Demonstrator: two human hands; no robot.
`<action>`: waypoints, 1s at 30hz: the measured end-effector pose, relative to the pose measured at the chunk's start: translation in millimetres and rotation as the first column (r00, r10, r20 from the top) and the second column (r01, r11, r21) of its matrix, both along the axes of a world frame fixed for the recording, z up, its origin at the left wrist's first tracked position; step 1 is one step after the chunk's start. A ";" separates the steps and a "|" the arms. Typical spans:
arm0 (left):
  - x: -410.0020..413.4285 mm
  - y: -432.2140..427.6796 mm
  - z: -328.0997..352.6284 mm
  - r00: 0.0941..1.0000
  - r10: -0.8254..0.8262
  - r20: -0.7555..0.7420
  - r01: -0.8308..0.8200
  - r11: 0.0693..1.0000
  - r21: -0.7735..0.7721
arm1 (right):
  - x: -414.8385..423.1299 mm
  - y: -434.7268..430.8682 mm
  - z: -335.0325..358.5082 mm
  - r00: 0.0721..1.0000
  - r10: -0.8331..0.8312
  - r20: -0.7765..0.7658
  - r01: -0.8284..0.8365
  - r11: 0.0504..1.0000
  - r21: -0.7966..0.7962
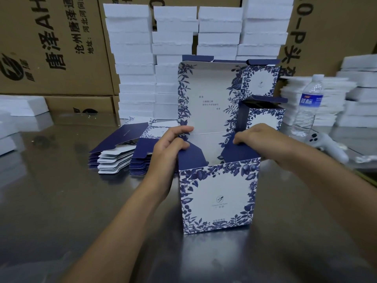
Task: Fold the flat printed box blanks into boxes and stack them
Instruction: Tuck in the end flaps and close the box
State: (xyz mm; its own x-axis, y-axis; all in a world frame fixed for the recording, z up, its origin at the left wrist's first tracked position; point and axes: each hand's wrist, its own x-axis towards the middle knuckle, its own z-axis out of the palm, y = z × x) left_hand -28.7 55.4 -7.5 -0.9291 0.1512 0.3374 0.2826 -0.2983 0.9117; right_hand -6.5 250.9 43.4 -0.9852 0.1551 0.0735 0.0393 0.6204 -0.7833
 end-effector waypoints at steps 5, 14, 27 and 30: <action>0.1 0.4 0.0 0.999 -0.035 -0.021 0.034 0.999 -0.043 | -10.4 0.6 3.8 0.997 -0.052 0.059 0.055 0.998 -0.044; -0.2 3.5 -2.3 0.998 -0.052 -0.035 0.054 0.997 0.046 | -7.9 1.6 -10.0 0.993 -0.043 -0.114 0.016 0.974 -0.226; 5.0 10.5 -3.6 0.998 -0.048 -0.047 0.048 0.999 0.007 | 0.1 10.2 -16.9 0.994 0.006 -0.113 -0.077 0.769 -0.635; 3.1 9.0 -1.8 0.998 -0.037 -0.048 0.036 0.999 -0.027 | -3.0 8.1 -7.3 0.988 -0.067 -0.140 0.010 0.929 -0.370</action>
State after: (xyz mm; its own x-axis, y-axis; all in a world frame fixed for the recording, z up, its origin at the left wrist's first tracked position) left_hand -25.6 64.5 -9.3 -0.9055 0.1940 0.3774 0.3159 -0.2859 0.9047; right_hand -9.6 258.9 36.1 -0.9604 0.2365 0.1476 -0.0756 0.2886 -0.9544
